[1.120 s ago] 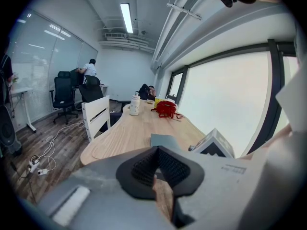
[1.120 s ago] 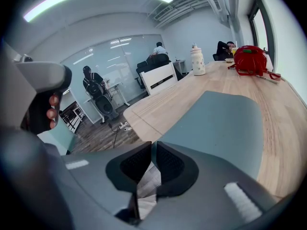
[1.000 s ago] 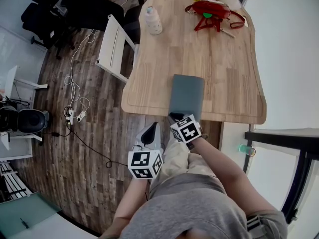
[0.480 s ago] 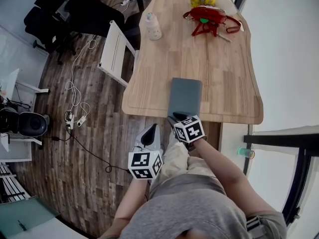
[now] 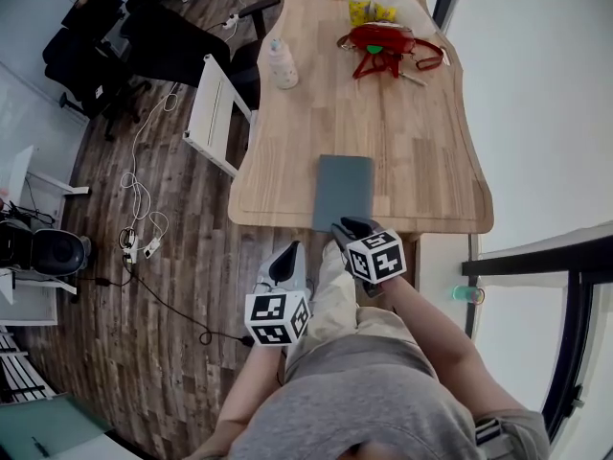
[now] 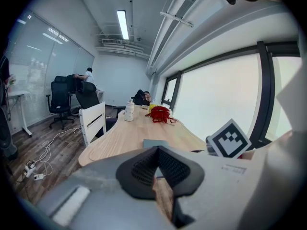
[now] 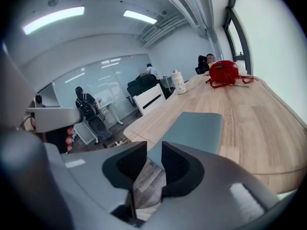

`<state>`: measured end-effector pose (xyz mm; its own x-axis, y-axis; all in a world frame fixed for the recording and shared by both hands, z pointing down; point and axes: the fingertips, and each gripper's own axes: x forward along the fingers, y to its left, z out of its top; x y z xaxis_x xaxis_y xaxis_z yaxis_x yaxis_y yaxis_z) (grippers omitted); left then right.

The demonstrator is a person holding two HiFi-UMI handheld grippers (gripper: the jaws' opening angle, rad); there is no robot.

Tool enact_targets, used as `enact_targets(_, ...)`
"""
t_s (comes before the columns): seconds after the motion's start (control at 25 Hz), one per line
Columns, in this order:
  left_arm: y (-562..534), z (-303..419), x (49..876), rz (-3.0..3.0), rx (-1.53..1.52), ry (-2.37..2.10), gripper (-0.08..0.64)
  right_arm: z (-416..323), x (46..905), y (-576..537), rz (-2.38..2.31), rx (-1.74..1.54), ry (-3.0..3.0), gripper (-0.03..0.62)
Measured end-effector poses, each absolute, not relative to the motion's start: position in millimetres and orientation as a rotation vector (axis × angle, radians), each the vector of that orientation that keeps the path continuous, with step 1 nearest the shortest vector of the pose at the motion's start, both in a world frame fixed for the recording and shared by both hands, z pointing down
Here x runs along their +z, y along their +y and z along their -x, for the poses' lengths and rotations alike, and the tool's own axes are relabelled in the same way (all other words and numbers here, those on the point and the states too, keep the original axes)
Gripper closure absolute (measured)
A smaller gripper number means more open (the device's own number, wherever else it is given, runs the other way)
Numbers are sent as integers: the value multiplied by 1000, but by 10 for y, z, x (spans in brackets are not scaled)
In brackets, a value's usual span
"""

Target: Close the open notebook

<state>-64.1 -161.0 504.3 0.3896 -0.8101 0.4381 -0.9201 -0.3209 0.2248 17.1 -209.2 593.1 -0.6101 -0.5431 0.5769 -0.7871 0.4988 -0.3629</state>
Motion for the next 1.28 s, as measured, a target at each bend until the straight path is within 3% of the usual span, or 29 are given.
enact_targets(0.56, -1275, 438, 4966, -2275, 329, -1427, 554, -683, 5341, -1529, -1264, 770, -2393, 588)
enact_targets(1.28, -997, 204, 4952, -2366, 333, -1323, 554, -1195, 4969, -888, -1494, 725, -2400, 589)
